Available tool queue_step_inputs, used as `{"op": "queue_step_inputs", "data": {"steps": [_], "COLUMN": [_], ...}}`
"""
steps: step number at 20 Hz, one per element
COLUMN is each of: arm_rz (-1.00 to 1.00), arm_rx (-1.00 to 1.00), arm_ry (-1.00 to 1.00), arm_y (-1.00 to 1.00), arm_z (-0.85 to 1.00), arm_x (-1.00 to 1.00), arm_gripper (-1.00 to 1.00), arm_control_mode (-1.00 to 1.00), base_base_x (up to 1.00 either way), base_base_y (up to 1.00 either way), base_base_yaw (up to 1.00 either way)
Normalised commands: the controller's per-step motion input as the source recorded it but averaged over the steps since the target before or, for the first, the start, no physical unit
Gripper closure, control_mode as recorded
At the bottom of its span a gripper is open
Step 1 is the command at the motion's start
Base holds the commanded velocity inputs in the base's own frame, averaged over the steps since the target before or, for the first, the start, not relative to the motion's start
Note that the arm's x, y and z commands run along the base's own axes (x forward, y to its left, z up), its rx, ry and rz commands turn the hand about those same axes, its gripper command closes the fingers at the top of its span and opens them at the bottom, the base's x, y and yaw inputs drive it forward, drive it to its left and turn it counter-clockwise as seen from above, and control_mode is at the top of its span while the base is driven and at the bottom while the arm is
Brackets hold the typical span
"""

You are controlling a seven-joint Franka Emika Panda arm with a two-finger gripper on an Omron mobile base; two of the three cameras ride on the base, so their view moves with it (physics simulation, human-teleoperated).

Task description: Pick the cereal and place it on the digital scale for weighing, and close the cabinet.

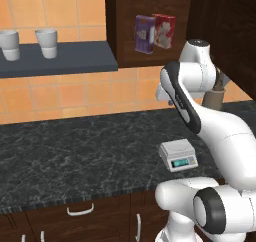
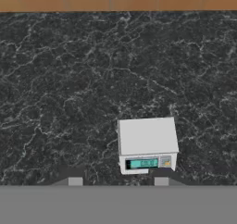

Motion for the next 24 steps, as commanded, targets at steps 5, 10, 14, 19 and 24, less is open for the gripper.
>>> {"op": "queue_step_inputs", "data": {"steps": [5,10,14,19,24], "arm_rz": [0.06,0.0,0.0,0.0,0.0], "arm_rx": [0.0,0.0,0.0,0.0,0.0], "arm_ry": [0.0,-0.32,-0.35,-0.24,-0.24], "arm_y": [0.2,0.08,0.0,0.0,0.0], "arm_z": [0.0,0.43,0.52,0.5,0.6], "arm_x": [-0.22,-0.41,-0.38,-0.36,-0.26], "arm_gripper": [-1.0,-1.0,-1.0,-1.0,-1.0], "arm_control_mode": [-1.0,-1.0,-1.0,-1.0,-1.0], "base_base_x": [0.0,0.0,0.0,0.0,0.0], "base_base_y": [0.0,0.0,0.0,0.0,0.0], "base_base_yaw": [0.0,0.0,0.0,0.0,0.0]}}
